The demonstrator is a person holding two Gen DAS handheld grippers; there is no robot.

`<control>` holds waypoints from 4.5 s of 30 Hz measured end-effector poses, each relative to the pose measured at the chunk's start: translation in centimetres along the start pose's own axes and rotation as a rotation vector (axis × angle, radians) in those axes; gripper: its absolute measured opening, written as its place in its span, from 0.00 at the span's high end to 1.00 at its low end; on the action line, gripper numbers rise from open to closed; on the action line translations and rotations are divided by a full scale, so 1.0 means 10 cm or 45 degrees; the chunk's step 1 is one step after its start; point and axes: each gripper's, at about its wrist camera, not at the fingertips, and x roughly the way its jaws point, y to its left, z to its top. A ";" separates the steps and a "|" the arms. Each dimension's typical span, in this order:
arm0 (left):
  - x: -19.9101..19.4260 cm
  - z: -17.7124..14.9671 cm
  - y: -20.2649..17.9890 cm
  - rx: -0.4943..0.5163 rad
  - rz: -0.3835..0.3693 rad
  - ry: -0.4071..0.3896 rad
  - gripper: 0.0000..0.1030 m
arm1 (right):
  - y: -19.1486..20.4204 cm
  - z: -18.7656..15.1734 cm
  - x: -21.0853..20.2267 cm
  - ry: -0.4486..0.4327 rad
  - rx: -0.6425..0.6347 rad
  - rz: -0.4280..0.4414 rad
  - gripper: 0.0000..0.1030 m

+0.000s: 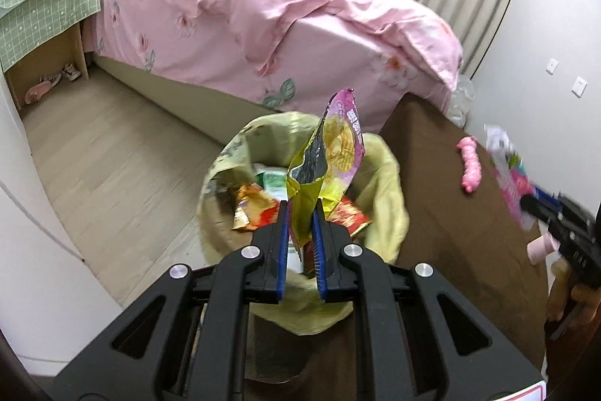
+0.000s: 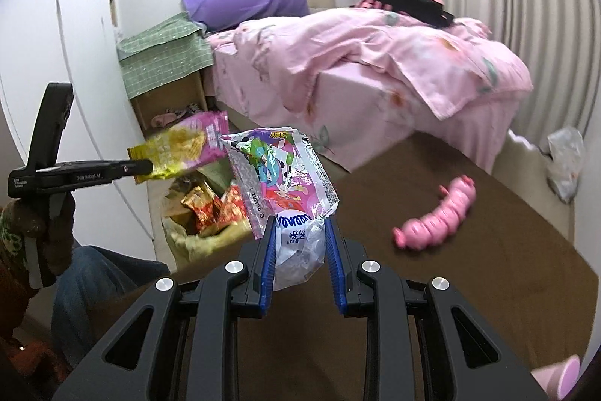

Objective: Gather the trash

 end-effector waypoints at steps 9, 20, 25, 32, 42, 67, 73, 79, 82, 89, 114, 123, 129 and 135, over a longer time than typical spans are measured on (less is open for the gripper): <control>0.42 -0.10 0.09 0.035 -0.019 0.143 0.89 | 0.21 0.35 0.75 0.140 -0.064 0.123 0.76; 0.86 0.02 0.14 0.080 0.036 0.182 0.89 | 0.55 0.47 1.91 0.415 -0.186 0.216 0.76; 0.98 0.09 0.26 0.040 0.049 0.162 0.89 | 0.61 0.42 2.16 0.489 -0.219 0.205 0.76; 1.10 0.10 0.27 0.028 0.058 0.163 0.89 | 0.55 0.37 2.21 0.549 -0.200 0.213 0.76; 0.92 0.05 0.36 -0.068 0.001 0.117 0.82 | 0.55 0.25 2.00 0.499 -0.197 0.202 0.76; -0.25 -0.27 -0.48 0.051 0.037 -0.091 0.38 | 0.28 -0.02 0.18 0.123 0.020 -0.051 0.48; -0.71 -0.58 -0.94 0.170 0.053 -0.122 0.38 | 0.32 -0.39 -0.66 0.026 0.143 -0.137 0.48; -1.04 -0.80 -1.14 0.212 0.215 -0.119 0.38 | 0.48 -0.61 -1.03 0.002 0.149 -0.215 0.48; -1.15 -0.85 -1.09 0.177 0.197 -0.105 0.38 | 0.57 -0.67 -1.13 0.004 0.139 -0.238 0.48; -1.33 -0.90 -1.06 0.165 0.193 -0.130 0.38 | 0.71 -0.74 -1.21 0.020 0.189 -0.185 0.48; -1.33 -0.94 -0.98 0.141 0.191 -0.121 0.38 | 0.84 -0.74 -1.14 0.051 0.184 -0.182 0.48; -1.31 -0.95 -0.99 0.150 0.188 -0.118 0.38 | 0.81 -0.75 -1.13 0.051 0.190 -0.180 0.48; -1.30 -0.96 -0.99 0.150 0.189 -0.116 0.38 | 0.81 -0.75 -1.13 0.051 0.191 -0.180 0.48; -1.30 -0.95 -0.99 0.150 0.188 -0.117 0.38 | 0.82 -0.79 -1.12 0.051 0.199 -0.182 0.48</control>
